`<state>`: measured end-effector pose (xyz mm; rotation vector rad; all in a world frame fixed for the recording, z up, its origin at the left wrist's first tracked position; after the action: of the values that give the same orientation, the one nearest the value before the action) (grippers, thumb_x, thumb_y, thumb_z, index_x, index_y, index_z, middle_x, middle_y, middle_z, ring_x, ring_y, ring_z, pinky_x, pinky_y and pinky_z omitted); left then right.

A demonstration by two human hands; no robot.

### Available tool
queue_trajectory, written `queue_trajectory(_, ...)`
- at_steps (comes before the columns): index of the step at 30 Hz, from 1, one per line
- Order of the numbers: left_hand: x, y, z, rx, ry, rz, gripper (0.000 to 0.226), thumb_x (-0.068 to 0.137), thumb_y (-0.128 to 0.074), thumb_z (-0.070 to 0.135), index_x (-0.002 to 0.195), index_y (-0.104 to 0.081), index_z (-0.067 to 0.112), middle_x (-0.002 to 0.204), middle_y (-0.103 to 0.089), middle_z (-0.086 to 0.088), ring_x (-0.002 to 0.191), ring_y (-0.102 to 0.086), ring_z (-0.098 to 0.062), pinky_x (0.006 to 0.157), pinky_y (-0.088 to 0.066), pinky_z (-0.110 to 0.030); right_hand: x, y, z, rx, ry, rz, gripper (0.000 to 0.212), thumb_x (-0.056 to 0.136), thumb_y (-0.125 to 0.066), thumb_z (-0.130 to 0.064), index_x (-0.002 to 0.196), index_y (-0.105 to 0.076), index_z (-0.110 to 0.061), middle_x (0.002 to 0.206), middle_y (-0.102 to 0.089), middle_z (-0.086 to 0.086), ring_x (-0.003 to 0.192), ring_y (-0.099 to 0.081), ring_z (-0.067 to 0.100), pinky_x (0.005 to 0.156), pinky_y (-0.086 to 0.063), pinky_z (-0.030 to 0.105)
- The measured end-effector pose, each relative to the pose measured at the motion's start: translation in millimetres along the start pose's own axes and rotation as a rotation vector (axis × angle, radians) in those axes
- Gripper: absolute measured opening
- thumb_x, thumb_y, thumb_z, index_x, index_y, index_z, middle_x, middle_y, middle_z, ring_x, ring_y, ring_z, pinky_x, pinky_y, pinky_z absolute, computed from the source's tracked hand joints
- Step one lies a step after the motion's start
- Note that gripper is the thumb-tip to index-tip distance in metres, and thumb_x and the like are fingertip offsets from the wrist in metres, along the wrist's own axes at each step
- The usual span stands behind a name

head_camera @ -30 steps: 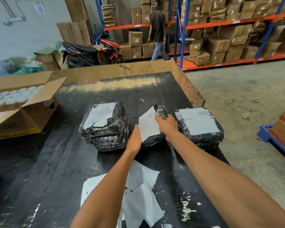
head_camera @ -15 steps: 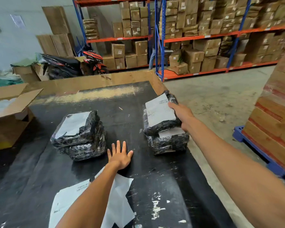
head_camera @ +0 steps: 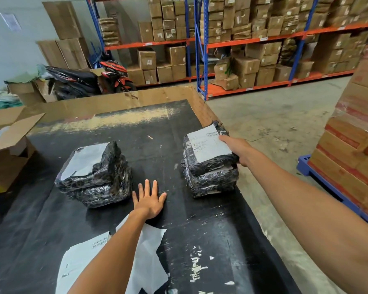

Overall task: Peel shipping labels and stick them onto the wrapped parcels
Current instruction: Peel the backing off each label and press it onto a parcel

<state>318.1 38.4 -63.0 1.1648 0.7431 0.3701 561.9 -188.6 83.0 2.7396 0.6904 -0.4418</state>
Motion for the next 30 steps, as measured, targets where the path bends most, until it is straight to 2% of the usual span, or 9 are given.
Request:
queue_trajectory(3,1,0,-1,0.004,0.001,-0.006,0.073,0.102,-0.015,0.062,0.159,0.014,0.028,0.165,0.028,-0.002,0.152,0.026,-0.029,0.119,0.015,-0.053,-2,6,-6,-0.381,0.079,0.173,0.071,0.087,-0.054,-0.064,0.133,-0.060,-0.011,0.127,-0.064,0.012,0.110,-0.062,0.033,0.088,-0.053,0.036)
queue_trajectory(7,2,0,-1,0.008,0.002,-0.010,0.072,0.102,-0.014,0.061,0.159,0.014,0.027,0.165,0.028,-0.003,0.152,0.026,-0.030,0.120,0.015,-0.054,2,6,-4,-0.387,0.098,0.102,0.075,0.095,-0.049,-0.064,0.144,-0.053,-0.007,0.141,-0.057,0.014,0.124,-0.056,0.035,0.106,-0.048,0.044)
queue_trajectory(13,-2,10,4,-0.003,-0.016,0.016,0.072,0.104,-0.023,0.058,0.161,0.005,0.024,0.168,0.018,-0.006,0.154,0.017,-0.032,0.122,0.008,-0.054,-7,6,-17,-0.675,0.254,0.190,0.040,0.104,-0.042,-0.049,0.098,-0.054,-0.012,0.108,-0.062,0.014,0.102,-0.057,0.034,0.075,-0.039,0.035)
queue_trajectory(15,-5,13,2,-0.001,-0.033,0.040,0.069,0.105,-0.023,0.055,0.161,0.001,0.024,0.169,0.014,-0.007,0.155,0.013,-0.032,0.123,0.005,-0.053,-15,1,-19,-0.780,0.334,0.226,0.041,0.107,-0.035,-0.041,0.107,-0.059,-0.008,0.117,-0.066,0.020,0.099,-0.055,0.033,0.076,-0.037,0.036)
queue_trajectory(18,-10,13,-1,0.015,-0.074,0.067,0.065,0.107,-0.022,0.050,0.162,-0.002,0.022,0.169,0.009,-0.009,0.155,0.008,-0.032,0.125,0.001,-0.050,-28,-1,-7,-0.773,0.384,0.296,0.048,0.109,-0.027,-0.039,0.139,-0.052,-0.011,0.127,-0.063,0.022,0.110,-0.057,0.038,0.082,-0.039,0.042)
queue_trajectory(21,-16,15,-2,0.025,-0.100,0.070,0.062,0.108,-0.024,0.044,0.162,-0.005,0.018,0.169,0.005,-0.011,0.155,0.004,-0.033,0.125,-0.002,-0.047,-42,1,6,-0.756,0.412,0.365,0.049,0.108,-0.023,-0.040,0.141,-0.049,-0.017,0.132,-0.060,0.020,0.112,-0.056,0.039,0.082,-0.038,0.043)
queue_trajectory(23,-22,21,-2,0.016,-0.116,0.070,0.060,0.108,-0.029,0.037,0.161,-0.011,0.014,0.169,-0.002,-0.013,0.155,-0.002,-0.033,0.125,-0.008,-0.045,-54,-2,11,-0.817,0.440,0.387,0.052,0.108,-0.022,-0.043,0.149,-0.041,-0.018,0.148,-0.050,0.017,0.129,-0.049,0.039,0.096,-0.041,0.047)
queue_trajectory(26,-35,29,0,-0.044,-0.131,0.092,0.055,0.105,-0.038,0.025,0.156,-0.027,0.008,0.163,-0.023,-0.015,0.150,-0.022,-0.033,0.121,-0.021,-0.041,-71,-13,19,-0.928,0.493,0.371,0.059,0.108,-0.022,-0.047,0.159,-0.028,-0.018,0.167,-0.024,0.013,0.151,-0.025,0.036,0.120,-0.025,0.051)
queue_trajectory(30,-72,38,4,-0.188,-0.166,0.232,0.051,0.101,-0.045,0.015,0.151,-0.040,0.005,0.159,-0.036,-0.017,0.150,-0.028,-0.028,0.121,-0.022,-0.035,-90,-25,25,-1.000,0.560,0.377,0.058,0.108,-0.027,-0.042,0.160,-0.028,-0.017,0.170,-0.013,0.012,0.157,-0.007,0.032,0.126,-0.009,0.053)
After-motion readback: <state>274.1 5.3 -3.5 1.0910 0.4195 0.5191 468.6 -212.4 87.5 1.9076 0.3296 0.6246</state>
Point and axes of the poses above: each hand's wrist, its own x-axis towards the middle knuckle, its own y-axis out of the back of the hand, z = x × y, the point moved 5 cm from there along x, towards the middle knuckle
